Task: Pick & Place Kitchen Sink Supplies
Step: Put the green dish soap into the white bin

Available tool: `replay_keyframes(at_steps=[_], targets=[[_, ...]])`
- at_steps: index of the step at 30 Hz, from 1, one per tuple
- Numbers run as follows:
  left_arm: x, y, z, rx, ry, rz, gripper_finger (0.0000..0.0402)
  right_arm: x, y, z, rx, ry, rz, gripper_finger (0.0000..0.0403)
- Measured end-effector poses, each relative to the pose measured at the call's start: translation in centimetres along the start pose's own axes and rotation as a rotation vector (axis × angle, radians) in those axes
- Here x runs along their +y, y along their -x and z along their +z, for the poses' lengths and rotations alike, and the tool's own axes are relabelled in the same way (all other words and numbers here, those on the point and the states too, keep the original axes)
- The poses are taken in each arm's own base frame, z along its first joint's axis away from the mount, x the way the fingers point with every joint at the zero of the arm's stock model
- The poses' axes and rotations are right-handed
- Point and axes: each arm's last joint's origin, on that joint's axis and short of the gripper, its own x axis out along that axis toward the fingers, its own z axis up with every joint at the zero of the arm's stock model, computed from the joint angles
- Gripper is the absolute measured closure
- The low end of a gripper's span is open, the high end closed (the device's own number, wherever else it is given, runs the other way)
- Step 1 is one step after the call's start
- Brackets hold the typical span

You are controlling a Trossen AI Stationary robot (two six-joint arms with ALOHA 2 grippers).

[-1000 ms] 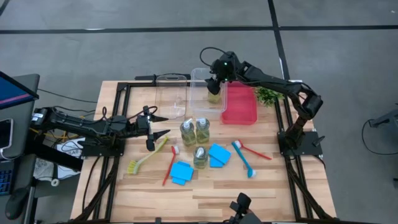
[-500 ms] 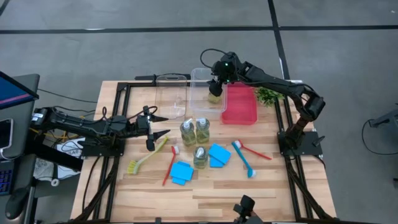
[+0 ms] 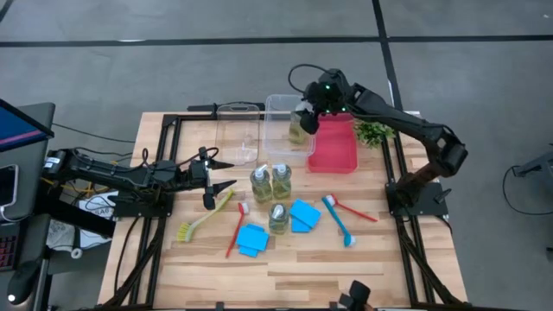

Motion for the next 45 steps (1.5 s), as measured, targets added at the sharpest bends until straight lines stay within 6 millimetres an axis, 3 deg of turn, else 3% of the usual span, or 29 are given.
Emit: replay_keyframes(at_steps=[14,25,34,45], targets=[[0.0,0.0,0.0,-0.001,0.000,0.000,0.0165,1.3,7.0,-0.1,0.021,0.023,0.003,0.0158],[0.0,0.0,0.2,-0.024,0.008,0.003,0.0165,3.7,11.8,-1.8,0.045,-0.001,0.057,0.0159],[0.0,0.0,0.3,-0.029,0.010,0.003,0.0165,7.3,12.7,-6.8,-0.149,0.011,0.186,0.0159],[0.0,0.0,0.4,-0.044,0.103,-0.014,0.0165,10.1,11.6,-13.7,-0.309,-0.002,0.351,0.0159]])
